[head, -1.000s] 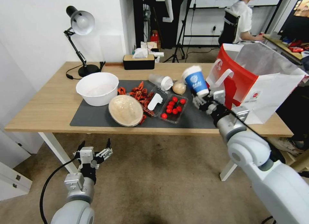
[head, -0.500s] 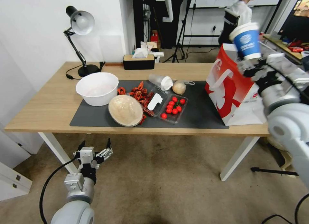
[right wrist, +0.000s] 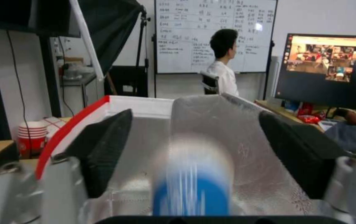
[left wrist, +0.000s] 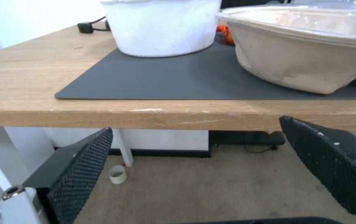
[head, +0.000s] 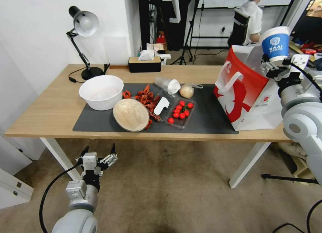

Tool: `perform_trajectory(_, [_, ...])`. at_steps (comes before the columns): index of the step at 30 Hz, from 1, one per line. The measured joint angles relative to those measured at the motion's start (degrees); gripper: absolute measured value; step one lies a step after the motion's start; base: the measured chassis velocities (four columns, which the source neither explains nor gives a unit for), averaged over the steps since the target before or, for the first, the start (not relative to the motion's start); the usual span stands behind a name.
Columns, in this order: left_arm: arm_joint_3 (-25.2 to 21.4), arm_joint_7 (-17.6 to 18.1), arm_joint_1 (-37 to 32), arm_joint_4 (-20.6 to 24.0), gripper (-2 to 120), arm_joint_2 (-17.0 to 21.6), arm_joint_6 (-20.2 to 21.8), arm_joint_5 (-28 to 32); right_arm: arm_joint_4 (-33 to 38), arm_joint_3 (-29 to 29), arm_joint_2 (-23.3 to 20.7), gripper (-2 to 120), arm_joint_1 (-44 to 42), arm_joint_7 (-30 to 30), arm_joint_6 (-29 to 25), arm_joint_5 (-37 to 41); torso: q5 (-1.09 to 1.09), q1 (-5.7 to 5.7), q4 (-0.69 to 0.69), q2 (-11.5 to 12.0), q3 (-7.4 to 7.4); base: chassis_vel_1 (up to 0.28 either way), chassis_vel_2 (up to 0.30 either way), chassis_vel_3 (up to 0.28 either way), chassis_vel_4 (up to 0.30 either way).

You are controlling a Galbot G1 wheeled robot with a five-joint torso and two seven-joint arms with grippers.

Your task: Pick up the trash from the table and place it into the takeout bag.

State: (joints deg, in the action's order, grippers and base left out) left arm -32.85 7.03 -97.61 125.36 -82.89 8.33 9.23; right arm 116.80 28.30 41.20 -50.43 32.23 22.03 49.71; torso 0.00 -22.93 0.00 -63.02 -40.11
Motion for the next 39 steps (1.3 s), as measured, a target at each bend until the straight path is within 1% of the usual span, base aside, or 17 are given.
perform_trajectory(1, [0.0, 0.0, 0.0, 0.0, 100, 0.0, 0.0, 0.0, 0.0, 0.0, 0.0, 84, 0.0, 0.0, 0.0, 0.0, 0.0, 0.0, 0.0, 0.0, 0.0, 0.0, 0.0, 0.0, 0.0])
perform_trajectory(3, [-0.24, 0.06, 0.01, 0.14, 100, 0.26, -0.04, 0.71, 0.48, 0.02, 0.01, 96, -0.15, -0.05, 0.31, 0.33, 0.0, 0.0, 0.0, 0.0, 0.0, 0.0, 0.0, 0.0, 0.0])
perform_trajectory(6, [-0.36, 0.07, 0.07, 0.15, 100, 0.49, -0.05, 0.91, 1.73, 0.1, 0.02, 100, -0.41, -0.13, 0.45, 1.27, 0.0, 0.0, 0.0, 0.0, 0.0, 0.0, 0.0, 0.0, 0.0])
perform_trajectory(12, [-0.26, 0.08, 0.37, -0.06, 100, 0.77, -0.07, 0.95, 5.21, 0.57, -0.08, 100, -1.17, -0.23, 0.22, 2.22, 0.0, 0.01, 0.0, 0.0, 0.0, 0.0, 0.0, 0.0, 0.0])
perform_trajectory(17, [-0.08, 0.08, 0.58, -0.36, 100, 0.9, -0.12, 1.02, 9.14, 1.59, -0.66, 100, -2.77, -2.16, -0.91, 5.18, -0.01, 0.01, 0.0, -0.02, 0.01, 0.0, 0.0, 0.0, 0.0])
perform_trajectory(21, [0.01, 0.06, 0.65, -0.8, 100, 0.92, -0.26, 1.16, 11.77, 2.56, -0.67, 100, -6.83, -5.84, -2.17, 4.98, -0.01, 0.02, 0.0, -0.02, 0.01, 0.0, 0.0, 0.0, 0.0])
perform_trajectory(22, [0.0, 0.05, 0.69, -0.88, 100, 0.95, -0.32, 1.28, 12.26, 2.73, -0.34, 100, -8.79, -8.2, -2.55, 4.36, -0.01, 0.02, 0.0, -0.02, 0.01, 0.0, 0.0, 0.0, 0.0])
perform_trajectory(23, [0.0, 0.05, 0.69, -0.88, 100, 0.95, -0.32, 1.28, 12.26, 2.73, -0.34, 100, -8.79, -8.2, -2.55, 4.36, -0.01, 0.02, 0.0, -0.02, 0.01, 0.0, 0.0, 0.0, 0.0])
perform_trajectory(24, [-0.02, 0.07, 0.76, -1.02, 100, 1.04, -0.5, 1.52, 12.65, 2.72, 0.25, 100, -11.04, -11.24, -3.47, 3.49, 0.02, 0.02, -0.01, -0.01, 0.01, 0.0, 0.0, 0.0, 0.0])
perform_trajectory(25, [-0.03, 0.13, 0.79, -1.08, 100, 1.07, -0.63, 1.59, 12.77, 2.69, 0.44, 100, -11.62, -12.05, -4.11, 3.17, 0.02, 0.02, -0.01, -0.01, 0.01, 0.0, 0.0, 0.0, 0.0])
perform_trajectory(26, [-0.03, 0.61, 0.93, -1.38, 100, 1.12, -1.35, 1.83, 13.58, 2.45, 1.47, 100, -14.34, -14.65, -9.1, 1.88, 0.0, 0.01, 0.01, -0.01, 0.01, 0.0, 0.0, 0.0, 0.0])
perform_trajectory(27, [-0.03, 0.61, 0.93, -1.38, 100, 1.12, -1.35, 1.83, 13.58, 2.45, 1.47, 100, -14.34, -14.65, -9.1, 1.88, 0.0, 0.01, 0.01, -0.01, 0.01, 0.0, 0.0, 0.0, 0.0])
perform_trajectory(29, [-0.06, 0.88, 0.87, -1.46, 100, 1.14, -1.74, 1.96, 14.59, 2.43, 3.13, 100, -18.73, -16.84, -11.09, -0.04, 0.0, 0.02, 0.0, -0.02, 0.01, 0.0, 0.0, 0.0, 0.0])
perform_trajectory(35, [-0.31, 0.93, 0.71, -1.59, 100, 1.19, -2.0, 2.19, 14.96, 2.81, 5.82, 100, -25.15, -20.12, -11.14, -6.39, 0.0, 0.02, 0.0, -0.01, 0.01, 0.0, 0.0, 0.0, 0.0])
perform_trajectory(37, [-0.36, 0.97, 0.72, -1.84, 100, 1.28, -2.22, 2.49, 14.96, 2.75, 8.39, 100, -29.2, -21.49, -11.2, -10.11, -0.01, 0.01, 0.0, -0.02, 0.01, 0.0, 0.0, 0.0, 0.0])
perform_trajectory(38, [-0.36, 0.97, 0.72, -1.84, 100, 1.28, -2.22, 2.49, 14.96, 2.75, 8.39, 100, -29.2, -21.49, -11.2, -10.11, -0.01, 0.01, 0.0, -0.02, 0.01, 0.0, 0.0, 0.0, 0.0])
perform_trajectory(39, [-0.33, 1.0, 0.77, -2.06, 100, 1.32, -2.39, 2.57, 14.25, 2.32, 10.51, 100, -32.14, -23.17, -11.56, -13.1, -0.01, 0.02, -0.01, -0.02, 0.01, 0.0, 0.0, 0.0, 0.0])
